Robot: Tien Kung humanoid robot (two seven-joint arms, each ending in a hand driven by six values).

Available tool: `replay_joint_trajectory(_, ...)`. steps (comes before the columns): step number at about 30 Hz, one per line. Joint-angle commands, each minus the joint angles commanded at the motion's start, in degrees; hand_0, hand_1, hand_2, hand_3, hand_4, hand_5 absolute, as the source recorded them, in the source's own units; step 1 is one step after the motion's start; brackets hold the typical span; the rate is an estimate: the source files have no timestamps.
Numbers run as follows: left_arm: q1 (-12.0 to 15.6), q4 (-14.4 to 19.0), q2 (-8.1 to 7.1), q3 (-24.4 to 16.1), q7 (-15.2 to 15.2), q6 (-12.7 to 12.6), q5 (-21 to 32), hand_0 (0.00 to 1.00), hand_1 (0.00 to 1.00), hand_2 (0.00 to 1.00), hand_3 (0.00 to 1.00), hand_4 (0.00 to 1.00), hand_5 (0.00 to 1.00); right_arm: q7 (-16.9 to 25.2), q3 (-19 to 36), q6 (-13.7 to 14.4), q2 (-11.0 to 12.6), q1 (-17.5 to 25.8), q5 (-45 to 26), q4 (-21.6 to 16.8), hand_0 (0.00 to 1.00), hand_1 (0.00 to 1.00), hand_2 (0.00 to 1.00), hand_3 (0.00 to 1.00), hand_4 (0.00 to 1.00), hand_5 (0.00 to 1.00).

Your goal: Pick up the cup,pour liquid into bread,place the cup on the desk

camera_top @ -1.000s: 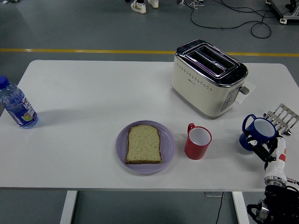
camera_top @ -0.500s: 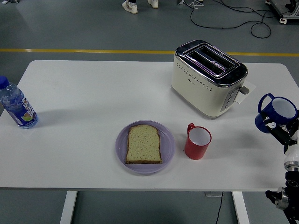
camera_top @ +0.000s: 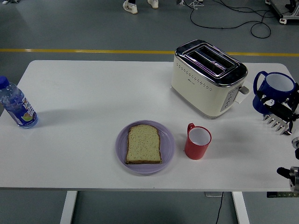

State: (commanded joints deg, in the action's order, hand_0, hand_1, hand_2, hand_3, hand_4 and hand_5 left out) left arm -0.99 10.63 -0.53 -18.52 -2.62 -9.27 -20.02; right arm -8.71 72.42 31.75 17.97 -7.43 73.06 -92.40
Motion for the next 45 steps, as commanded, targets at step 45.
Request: replay_joint_trajectory(45,0.5,0.1,0.35,0.5,0.0,-0.3,1.9,0.649,0.645,0.639,0.53,0.297,0.764,-26.9,-60.7,-23.4,2.8,-47.1,48.9,3.8,0.447,0.413,0.542,0.533,0.722,0.002)
